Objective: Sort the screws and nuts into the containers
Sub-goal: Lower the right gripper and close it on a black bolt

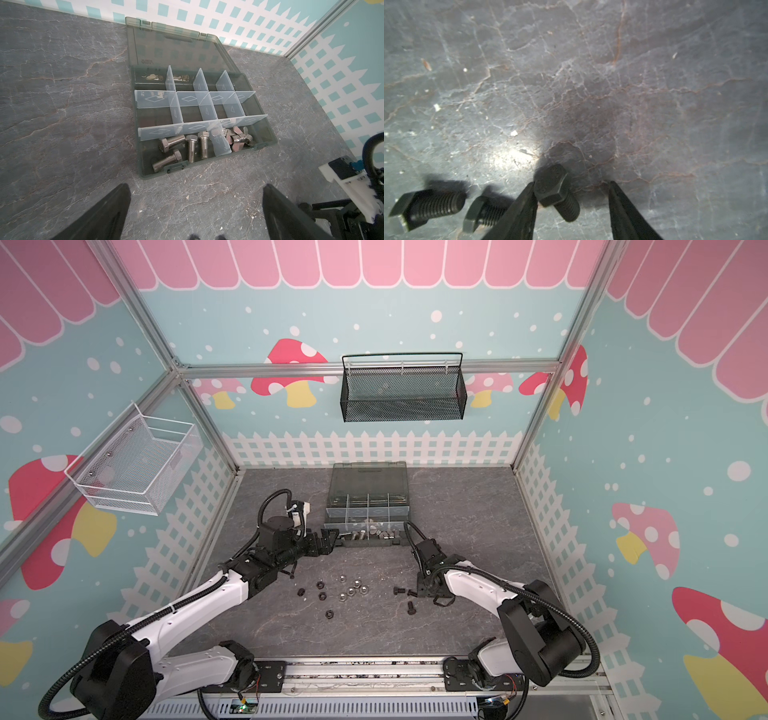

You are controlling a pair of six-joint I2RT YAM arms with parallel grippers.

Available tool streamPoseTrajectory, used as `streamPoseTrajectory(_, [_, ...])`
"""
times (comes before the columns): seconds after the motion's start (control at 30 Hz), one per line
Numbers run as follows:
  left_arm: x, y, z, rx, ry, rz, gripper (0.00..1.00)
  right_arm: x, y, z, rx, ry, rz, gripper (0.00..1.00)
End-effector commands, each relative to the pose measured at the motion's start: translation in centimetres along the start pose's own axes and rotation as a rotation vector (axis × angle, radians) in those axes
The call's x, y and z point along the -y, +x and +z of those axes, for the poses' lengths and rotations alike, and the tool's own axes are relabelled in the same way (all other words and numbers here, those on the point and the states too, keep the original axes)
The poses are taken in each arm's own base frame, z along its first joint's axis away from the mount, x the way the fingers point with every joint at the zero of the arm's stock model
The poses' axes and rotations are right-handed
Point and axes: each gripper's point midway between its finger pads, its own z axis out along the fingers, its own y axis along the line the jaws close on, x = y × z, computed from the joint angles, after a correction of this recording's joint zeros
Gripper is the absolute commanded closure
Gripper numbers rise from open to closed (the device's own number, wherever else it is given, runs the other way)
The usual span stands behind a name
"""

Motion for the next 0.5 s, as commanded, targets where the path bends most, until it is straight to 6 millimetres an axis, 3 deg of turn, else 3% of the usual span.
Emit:
streamPoseTrajectory(0.0, [-0.35,-0.48,-0.47,0.016,-0.019,0.002,0.00,-0.43,-0.14,-0.11,-0.003,-0.025,0.007,0.49])
streamPoseTrajectory(0.47, [-0.52,-0.34,-0.57,0.015,-0.026,0.000,0.00,-0.96,0.34,-0.40,-0.008,-0.074,0.016,0.96])
